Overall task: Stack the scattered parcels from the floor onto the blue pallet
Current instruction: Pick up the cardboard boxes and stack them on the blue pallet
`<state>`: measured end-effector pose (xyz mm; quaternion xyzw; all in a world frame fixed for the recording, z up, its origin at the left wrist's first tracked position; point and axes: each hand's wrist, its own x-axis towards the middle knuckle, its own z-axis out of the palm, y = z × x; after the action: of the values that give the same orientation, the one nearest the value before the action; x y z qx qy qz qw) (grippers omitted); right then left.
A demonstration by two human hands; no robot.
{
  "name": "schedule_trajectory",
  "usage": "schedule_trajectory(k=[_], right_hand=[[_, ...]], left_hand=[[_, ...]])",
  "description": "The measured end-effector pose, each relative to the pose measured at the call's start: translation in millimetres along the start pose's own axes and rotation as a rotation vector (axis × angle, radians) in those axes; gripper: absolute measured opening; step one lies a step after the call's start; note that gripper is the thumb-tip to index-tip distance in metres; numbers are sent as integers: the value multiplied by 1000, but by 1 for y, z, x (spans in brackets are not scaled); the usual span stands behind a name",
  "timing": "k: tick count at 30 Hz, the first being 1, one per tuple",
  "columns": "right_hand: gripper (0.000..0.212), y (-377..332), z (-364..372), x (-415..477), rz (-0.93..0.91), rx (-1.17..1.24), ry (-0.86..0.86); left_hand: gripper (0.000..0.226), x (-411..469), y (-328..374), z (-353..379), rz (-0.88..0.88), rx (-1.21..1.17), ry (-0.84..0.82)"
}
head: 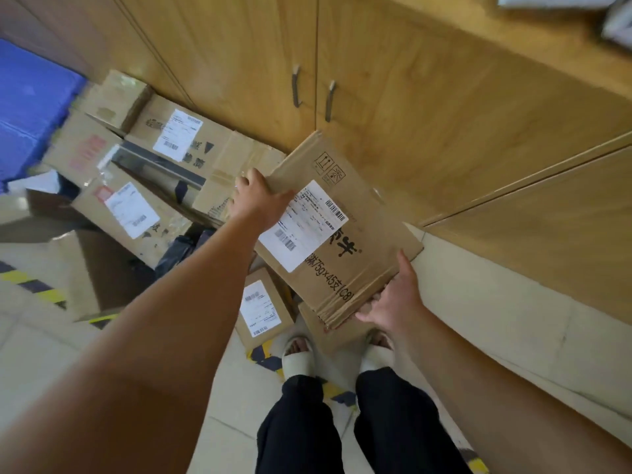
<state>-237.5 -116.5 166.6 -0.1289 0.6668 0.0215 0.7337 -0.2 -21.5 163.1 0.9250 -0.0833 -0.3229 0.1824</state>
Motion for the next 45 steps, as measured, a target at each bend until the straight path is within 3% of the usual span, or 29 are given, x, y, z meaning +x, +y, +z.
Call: schedule_trajectory(k=[4, 11, 17, 20, 24, 28, 30, 31, 35, 39, 42, 45], right_hand=[[72, -11, 10, -119, -80, -117, -68], [51, -11, 39, -285, -297, -345, -70], [34, -1, 32, -348, -557, -564, -161], [46, 3, 30, -358, -650, -691, -208], [66, 23, 38, -363, -615, -837, -332], [56, 61, 63, -367, -566, -949, -451], [82, 86, 75, -370, -532, -1004, -486], [83, 101, 82, -377, -520, -1024, -527], [42, 159, 110, -392, -495, -1099, -642], [53, 217, 141, -402, -473, -1147, -706], [39, 270, 163, -408, -493, -1170, -708], [41, 332, 188, -420, -527, -1191, -707]], left_hand=[[45, -92, 2, -101, -76, -326, -32], [35, -242, -14, -223, -162, -598, 65], [34, -344, -51, -248, -229, -831, 172], [28, -385, -66, -240, -246, -932, 272], [28, -449, -90, -217, -338, -1078, 397], [32, -499, -126, -214, -410, -1157, 532], [32, -519, -147, -218, -434, -1186, 588], [32, -529, -159, -221, -440, -1207, 616], [35, -562, -211, -233, -488, -1281, 720], [41, -577, -271, -251, -482, -1324, 758], [40, -578, -326, -268, -458, -1355, 739], [45, -586, -387, -292, -429, -1382, 708]])
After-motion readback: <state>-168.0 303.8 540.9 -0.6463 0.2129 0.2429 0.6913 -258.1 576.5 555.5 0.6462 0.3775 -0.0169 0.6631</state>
